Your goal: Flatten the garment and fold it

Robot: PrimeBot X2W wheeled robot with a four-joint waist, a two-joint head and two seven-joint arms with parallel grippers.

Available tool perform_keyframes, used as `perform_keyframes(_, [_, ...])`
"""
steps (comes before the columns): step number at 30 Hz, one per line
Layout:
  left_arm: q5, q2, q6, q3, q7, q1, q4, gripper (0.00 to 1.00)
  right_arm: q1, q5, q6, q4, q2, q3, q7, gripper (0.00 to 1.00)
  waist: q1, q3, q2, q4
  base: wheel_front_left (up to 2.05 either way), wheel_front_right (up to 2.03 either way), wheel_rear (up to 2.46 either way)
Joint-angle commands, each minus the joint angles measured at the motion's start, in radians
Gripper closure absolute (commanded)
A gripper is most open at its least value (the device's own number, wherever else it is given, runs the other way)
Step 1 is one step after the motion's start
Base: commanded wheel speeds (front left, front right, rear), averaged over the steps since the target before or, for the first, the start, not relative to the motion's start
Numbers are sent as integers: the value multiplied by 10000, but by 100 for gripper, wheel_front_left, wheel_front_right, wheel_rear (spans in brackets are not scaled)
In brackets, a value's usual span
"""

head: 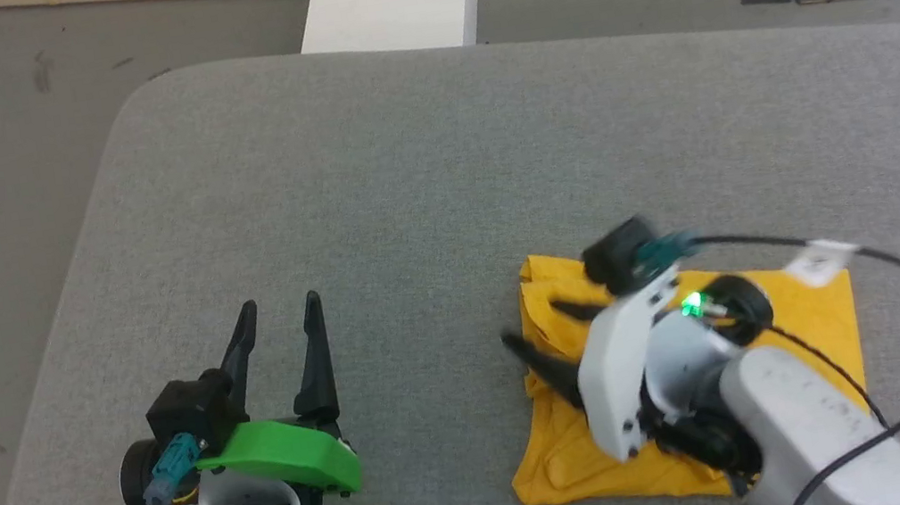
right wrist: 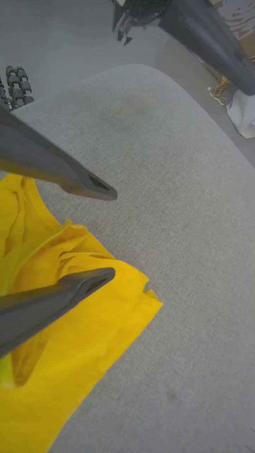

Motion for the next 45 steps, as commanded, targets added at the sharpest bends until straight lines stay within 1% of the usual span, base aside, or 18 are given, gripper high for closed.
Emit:
perform_keyframes(1, [-75, -46, -2, 31, -38, -66, 23, 0, -54, 345, -13, -294, 17, -132, -439, 0, 0, -134, 0, -111, 0, 0, 0])
perform_keyframes(4, [-62, -46, 2, 80, -38, 42, 12, 0, 276, 1069, -13, -1288, 17, -714, -1879, 0, 0, -352, 0, -285, 0, 0, 0])
perform_keyframes(6, [-31, -46, 6, 130, -38, 106, -16, 0, 544, 1254, -13, -1949, 17, -1229, -2770, 0, 0, -458, 0, -409, 0, 0, 0])
perform_keyframes(8, [2, -46, 2, 161, -38, 161, -40, 0, 922, 1193, -13, -2466, 17, -1926, -3428, 0, 0, -555, 0, -520, 0, 0, 0])
perform_keyframes(13, [27, -46, -6, 211, -38, 259, -110, 0, 2044, 623, -13, -3237, 17, -4067, -4282, 0, 0, -691, 0, -731, 0, 0, 0])
perform_keyframes(15, [25, -46, -7, 224, -38, 274, -151, 0, 2414, 285, -13, -3231, 18, -4786, -4458, 0, 0, -687, 0, -783, 0, 0, 0])
perform_keyframes(17, [19, -47, -9, 214, -38, 284, -183, 0, 2705, 274, -13, -3022, 18, -5340, -4588, 0, 0, -676, 0, -824, 0, 0, 0])
perform_keyframes(21, [-8, -47, -11, 151, -38, 286, -196, 0, 3146, -378, -13, -2263, 18, -5967, -4498, 0, 0, -667, 0, -846, 0, 0, 0])
perform_keyframes(26, [-66, -47, 5, 74, -38, 290, -210, 0, 3326, -558, -13, -1148, 18, -6242, -4177, 0, 0, -699, 0, -831, 0, 0, 0])
perform_keyframes(31, [-119, -47, 21, 3, -38, 275, -277, 0, 3303, -550, -13, -23, 18, -6081, -3299, 0, 0, -745, 0, -794, 0, 0, 0])
perform_keyframes(36, [-167, -47, 43, -46, -38, 264, -290, 0, 3121, -447, -13, 806, 18, -5812, -2308, 0, 0, -781, 0, -772, 0, 0, 0])
perform_keyframes(42, [-217, -47, 50, -131, -38, 299, -254, 0, 2814, 174, -13, 1590, 18, -5440, -1505, 0, 0, -814, 0, -672, 0, 0, 0])
perform_keyframes(43, [-223, -47, 55, -139, -38, 303, -253, 0, 2766, 262, -13, 1688, 18, -5356, -1429, 5, 0, -815, 0, -652, 0, 0, 0])
perform_keyframes(44, [-226, -47, 60, -142, -38, 309, -253, 0, 2732, 334, -13, 1753, 18, -5288, -1377, 30, 0, -818, 0, -639, 0, 0, 0])
perform_keyframes(45, [-228, -47, 65, -139, -38, 318, -254, 0, 2697, 398, -13, 1815, 18, -5211, -1330, 64, 0, -823, 0, -628, 0, 0, 0])
